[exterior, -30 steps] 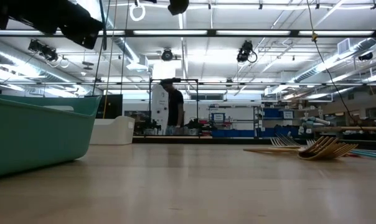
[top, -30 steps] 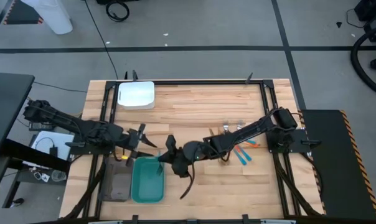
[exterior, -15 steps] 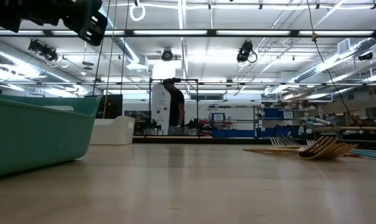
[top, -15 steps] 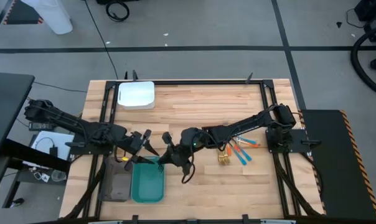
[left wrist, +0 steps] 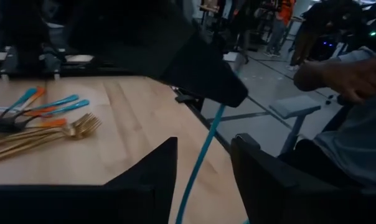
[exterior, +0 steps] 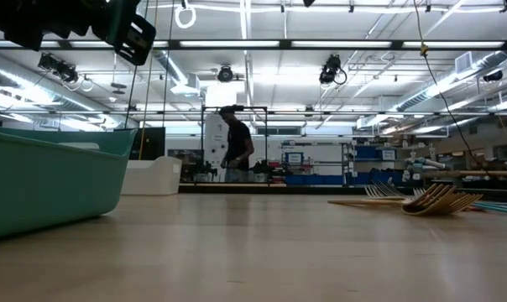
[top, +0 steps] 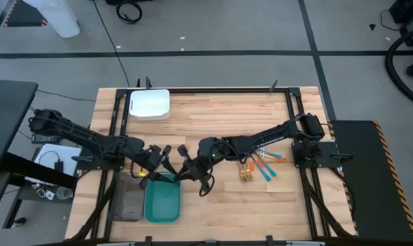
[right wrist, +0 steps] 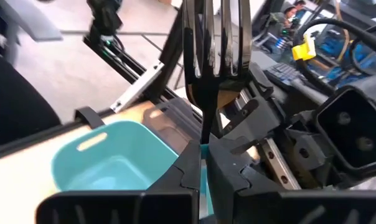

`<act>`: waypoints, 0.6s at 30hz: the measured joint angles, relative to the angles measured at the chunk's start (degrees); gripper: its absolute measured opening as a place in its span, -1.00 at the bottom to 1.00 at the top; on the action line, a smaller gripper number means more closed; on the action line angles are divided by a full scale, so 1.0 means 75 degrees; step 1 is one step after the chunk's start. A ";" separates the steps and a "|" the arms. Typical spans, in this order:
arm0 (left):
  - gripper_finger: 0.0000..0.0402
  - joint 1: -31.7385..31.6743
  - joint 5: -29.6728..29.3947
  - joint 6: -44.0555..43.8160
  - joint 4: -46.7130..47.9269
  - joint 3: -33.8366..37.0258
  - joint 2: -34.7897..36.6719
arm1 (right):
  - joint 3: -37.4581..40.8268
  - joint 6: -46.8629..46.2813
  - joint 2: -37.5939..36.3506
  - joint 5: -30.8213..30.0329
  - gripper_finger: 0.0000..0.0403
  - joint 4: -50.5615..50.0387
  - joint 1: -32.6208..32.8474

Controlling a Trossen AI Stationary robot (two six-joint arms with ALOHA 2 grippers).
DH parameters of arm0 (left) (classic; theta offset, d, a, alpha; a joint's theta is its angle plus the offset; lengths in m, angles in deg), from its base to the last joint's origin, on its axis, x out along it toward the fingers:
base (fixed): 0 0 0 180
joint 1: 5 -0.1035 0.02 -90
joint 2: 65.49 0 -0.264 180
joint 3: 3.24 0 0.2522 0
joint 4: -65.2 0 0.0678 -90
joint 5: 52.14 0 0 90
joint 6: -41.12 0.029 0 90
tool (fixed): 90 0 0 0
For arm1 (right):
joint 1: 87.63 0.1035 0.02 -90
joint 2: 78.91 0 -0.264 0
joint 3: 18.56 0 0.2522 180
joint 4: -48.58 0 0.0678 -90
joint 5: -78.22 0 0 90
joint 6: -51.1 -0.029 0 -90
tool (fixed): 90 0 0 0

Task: Sort silverware by color (type)
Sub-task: Put the blue fork into the green bin

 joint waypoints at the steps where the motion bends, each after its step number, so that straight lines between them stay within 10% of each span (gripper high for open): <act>1: -0.28 -0.0001 0.0058 0.0004 -0.0083 0.0000 -0.0019 | 0.0000 -0.0061 0.0000 0.0106 -0.90 0.0002 -0.0016; 18: -0.66 -0.0010 0.0122 0.0142 -0.0559 0.0000 -0.0029 | 0.0000 -0.1658 0.0000 0.0779 -0.90 0.0372 -0.0406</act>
